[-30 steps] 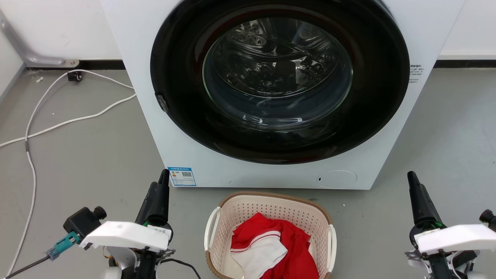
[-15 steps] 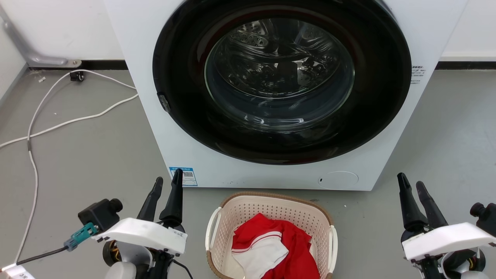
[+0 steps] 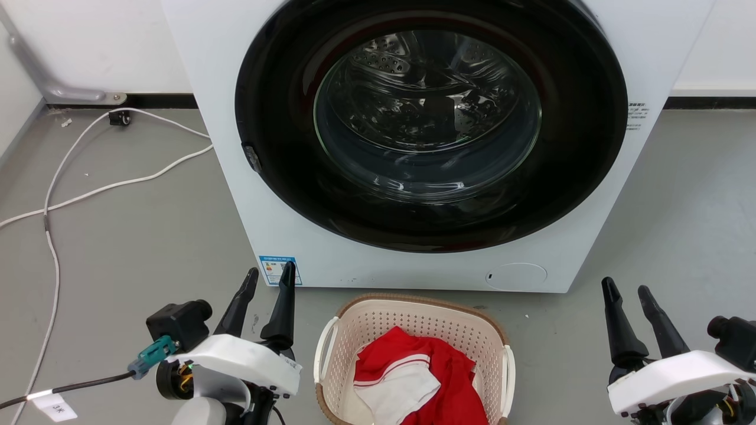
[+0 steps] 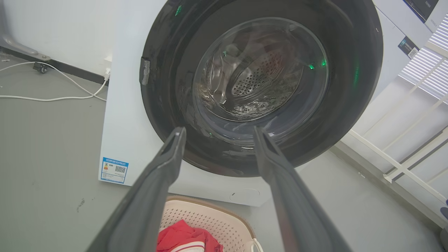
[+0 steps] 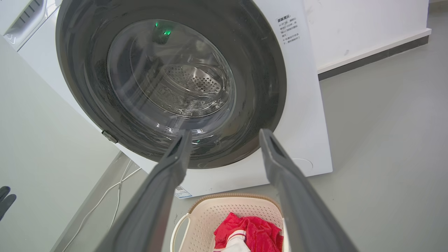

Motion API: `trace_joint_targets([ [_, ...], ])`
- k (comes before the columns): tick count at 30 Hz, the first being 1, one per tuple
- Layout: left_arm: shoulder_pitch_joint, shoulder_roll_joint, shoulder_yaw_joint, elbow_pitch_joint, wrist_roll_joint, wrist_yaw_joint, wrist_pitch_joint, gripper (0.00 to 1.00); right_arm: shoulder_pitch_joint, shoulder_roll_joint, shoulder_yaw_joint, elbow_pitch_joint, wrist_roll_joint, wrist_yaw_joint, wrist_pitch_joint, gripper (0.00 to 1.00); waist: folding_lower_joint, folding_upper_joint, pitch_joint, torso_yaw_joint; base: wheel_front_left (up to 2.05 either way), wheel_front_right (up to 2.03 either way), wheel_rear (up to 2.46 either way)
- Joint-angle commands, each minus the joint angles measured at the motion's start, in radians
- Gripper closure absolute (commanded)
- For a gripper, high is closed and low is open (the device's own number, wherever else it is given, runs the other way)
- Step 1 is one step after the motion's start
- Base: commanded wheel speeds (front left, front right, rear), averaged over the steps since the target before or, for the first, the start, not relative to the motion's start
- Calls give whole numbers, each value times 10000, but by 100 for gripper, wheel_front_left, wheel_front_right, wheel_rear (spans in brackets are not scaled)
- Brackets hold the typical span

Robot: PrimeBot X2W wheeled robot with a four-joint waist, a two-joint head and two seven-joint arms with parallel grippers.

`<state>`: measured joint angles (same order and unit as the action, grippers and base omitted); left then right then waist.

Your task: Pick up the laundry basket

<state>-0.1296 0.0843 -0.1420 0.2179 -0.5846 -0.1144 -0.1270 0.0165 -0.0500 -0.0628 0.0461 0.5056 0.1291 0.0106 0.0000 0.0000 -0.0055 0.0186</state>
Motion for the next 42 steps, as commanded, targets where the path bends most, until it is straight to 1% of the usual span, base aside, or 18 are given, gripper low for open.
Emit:
trace_joint_targets([
  [1,-254,83,-74,-53,310,31,-95,0,20,-12,8,-187,-304,14,54,0,0,0,-4,0,0,0,0],
  [10,-327,125,-320,85,1198,52,-325,0,217,-11,8,-422,-1220,17,156,0,0,0,-20,0,0,0,0],
  [23,-421,152,-557,241,2304,18,-637,0,403,-10,53,-595,-2286,20,26,0,0,0,2,8,0,0,0],
  [32,-453,72,-557,269,2922,-10,-829,0,504,-9,60,-626,-2854,20,-149,0,0,0,-2,26,0,0,0],
  [42,-480,65,-627,344,3844,-14,-1036,0,573,-8,43,-595,-3493,21,-394,0,0,0,-10,83,0,0,0],
])
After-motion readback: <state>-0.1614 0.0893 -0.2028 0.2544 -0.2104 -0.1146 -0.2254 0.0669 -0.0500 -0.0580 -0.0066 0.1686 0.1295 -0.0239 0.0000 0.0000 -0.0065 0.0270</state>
